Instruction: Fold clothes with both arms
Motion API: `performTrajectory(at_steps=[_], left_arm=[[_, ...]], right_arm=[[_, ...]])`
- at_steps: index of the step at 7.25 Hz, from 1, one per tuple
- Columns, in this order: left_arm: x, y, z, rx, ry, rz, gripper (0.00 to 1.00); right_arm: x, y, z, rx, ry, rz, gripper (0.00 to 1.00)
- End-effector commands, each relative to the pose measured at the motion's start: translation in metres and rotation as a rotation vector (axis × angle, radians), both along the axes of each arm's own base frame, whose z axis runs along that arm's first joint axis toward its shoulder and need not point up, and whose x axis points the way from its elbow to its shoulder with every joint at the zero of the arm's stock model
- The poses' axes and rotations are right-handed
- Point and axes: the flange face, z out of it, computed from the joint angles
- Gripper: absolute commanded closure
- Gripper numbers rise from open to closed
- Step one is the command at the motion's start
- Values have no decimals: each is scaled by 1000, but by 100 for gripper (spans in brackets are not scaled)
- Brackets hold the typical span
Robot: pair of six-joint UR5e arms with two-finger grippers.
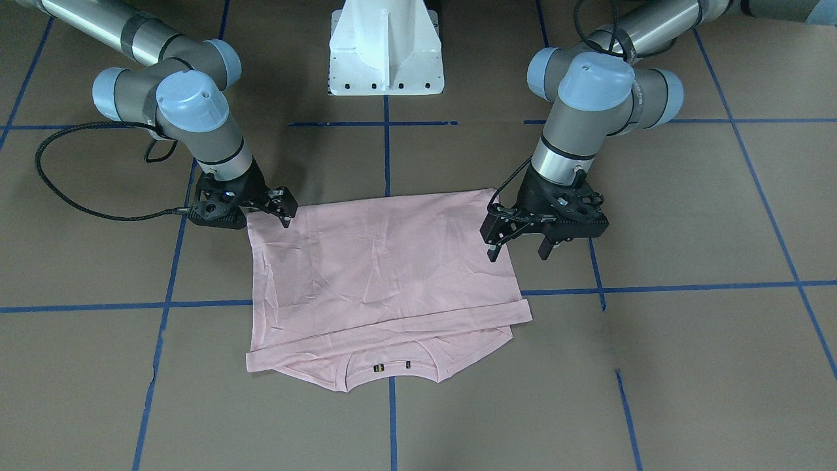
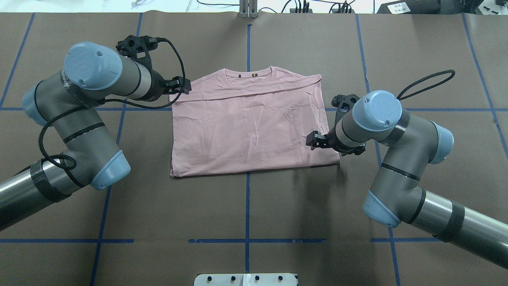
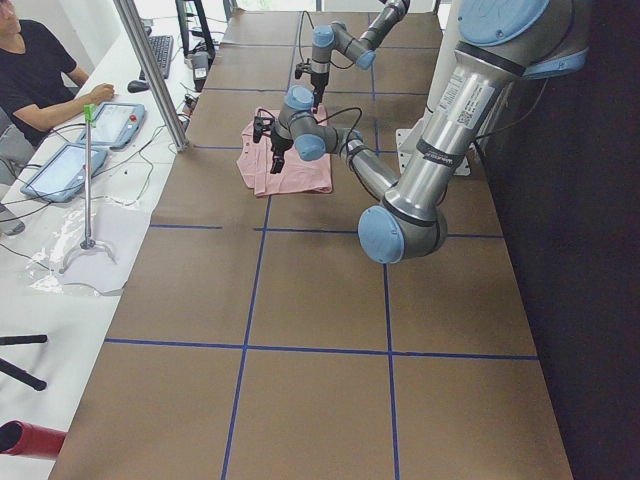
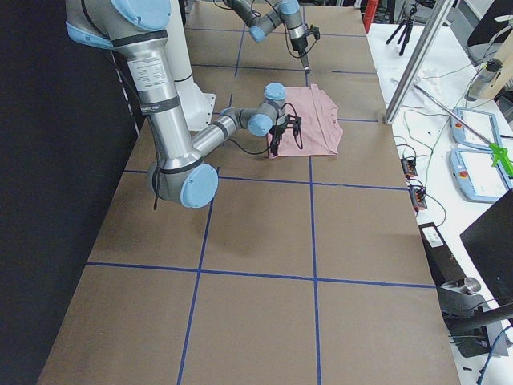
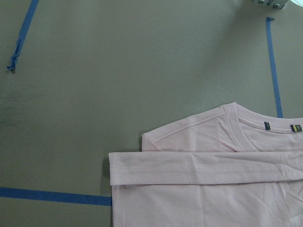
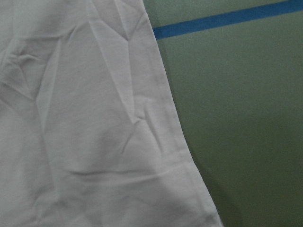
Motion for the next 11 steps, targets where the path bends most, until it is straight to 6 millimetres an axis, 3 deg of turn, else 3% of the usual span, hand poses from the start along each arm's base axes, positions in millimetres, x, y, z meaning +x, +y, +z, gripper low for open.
performTrajectory(at_steps=[1,3,4,5,6,10,11], left_arm=[[0,2,-2,1,5,0,0],[-2,3,-6,6,12,0,0],[-4,4,-9,10,18,-3,0],[-4,4,-8,9,17,-4,0],[-5,4,-10,10,20,-5,0],[-7,6,-14,17,28,-7,0],[-9,8,-18,21,34,-5,0]], right_arm=[[4,3,12,-12,14,-1,0],[4,4,19,-15,27,-1,2],[3,5,20,-16,30,-2,26],[3,5,20,-14,29,-11,83],[3,5,20,-10,30,-12,100],[7,8,11,-15,7,-23,100],[22,26,12,-16,-2,-29,100]])
